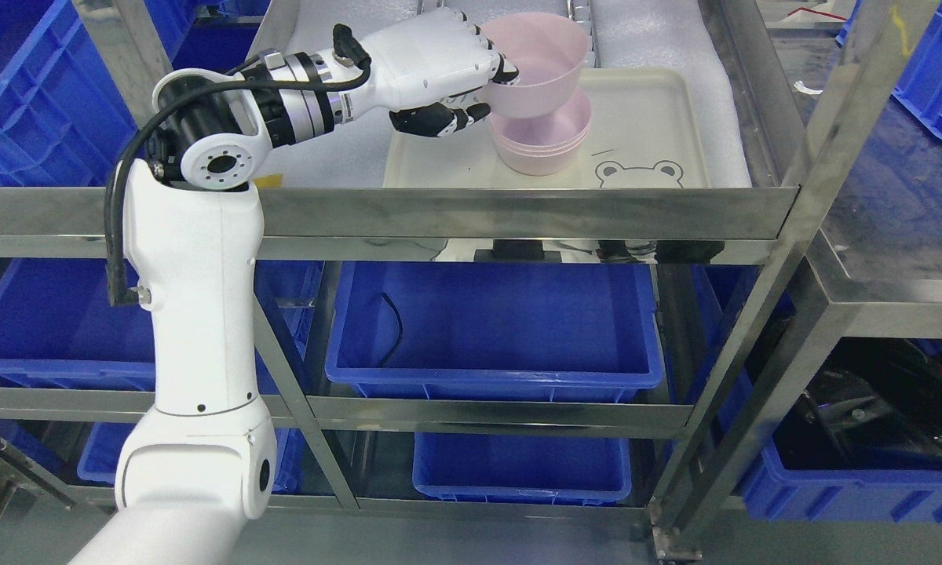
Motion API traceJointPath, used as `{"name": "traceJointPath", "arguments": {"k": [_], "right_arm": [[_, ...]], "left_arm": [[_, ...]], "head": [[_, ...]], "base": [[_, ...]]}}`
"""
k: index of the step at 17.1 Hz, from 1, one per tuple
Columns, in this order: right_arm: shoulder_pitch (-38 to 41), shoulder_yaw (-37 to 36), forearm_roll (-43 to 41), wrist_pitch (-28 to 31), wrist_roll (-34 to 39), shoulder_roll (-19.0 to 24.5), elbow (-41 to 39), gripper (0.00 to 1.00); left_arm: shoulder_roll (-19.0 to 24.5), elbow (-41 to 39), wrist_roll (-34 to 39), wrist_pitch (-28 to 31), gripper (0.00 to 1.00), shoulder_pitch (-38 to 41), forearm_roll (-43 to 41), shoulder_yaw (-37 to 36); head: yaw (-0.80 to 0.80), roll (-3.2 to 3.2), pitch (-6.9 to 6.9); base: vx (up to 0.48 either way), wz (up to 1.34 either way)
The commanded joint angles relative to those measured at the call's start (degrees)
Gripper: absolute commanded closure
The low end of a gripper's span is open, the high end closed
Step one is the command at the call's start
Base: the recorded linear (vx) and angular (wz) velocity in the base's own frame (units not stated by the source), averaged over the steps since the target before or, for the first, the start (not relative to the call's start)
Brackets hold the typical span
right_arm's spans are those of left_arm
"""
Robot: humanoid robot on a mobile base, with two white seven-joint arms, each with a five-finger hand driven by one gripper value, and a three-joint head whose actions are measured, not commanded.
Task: Stack pink IKEA bowl on shelf middle layer
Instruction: 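Move the pink bowl over the pink bowl stack on the tray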
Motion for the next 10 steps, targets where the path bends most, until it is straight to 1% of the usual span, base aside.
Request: {"name": "traceJointPath", "arguments": {"k": [1, 4, 6, 10], "right_arm": [[0.0, 0.3, 0.0, 0.0, 0.0, -1.0, -1.0, 0.0], [0.0, 0.3, 0.0, 0.0, 0.0, -1.0, -1.0, 0.0], [0.0, 0.3, -0.1, 0.0, 0.0, -1.0, -1.0, 0.0], [0.0, 0.3, -0.1, 0.0, 0.0, -1.0, -1.0, 0.0]], "left_arm": [[-0.4, 8.7, -0.4, 0.0, 0.95, -1.9, -4.8, -4.3], [-2.5, 11.9, -0.3, 0.0, 0.95, -4.3, -7.9, -6.2], [-2.5, 13.0, -0.3, 0.0, 0.95, -4.9, -11.4, -6.0], [-2.5, 13.4, -0.2, 0.0, 0.95, -4.8, -13.4, -5.7]], "head": [[0.0, 0.0, 0.0], [0.0, 0.0, 0.0], [0.0, 0.0, -0.01], [0.0, 0.0, -0.01]], "base": [[0.024, -0.08], [0.017, -0.1], [0.014, -0.08], [0.003, -0.01]]}}
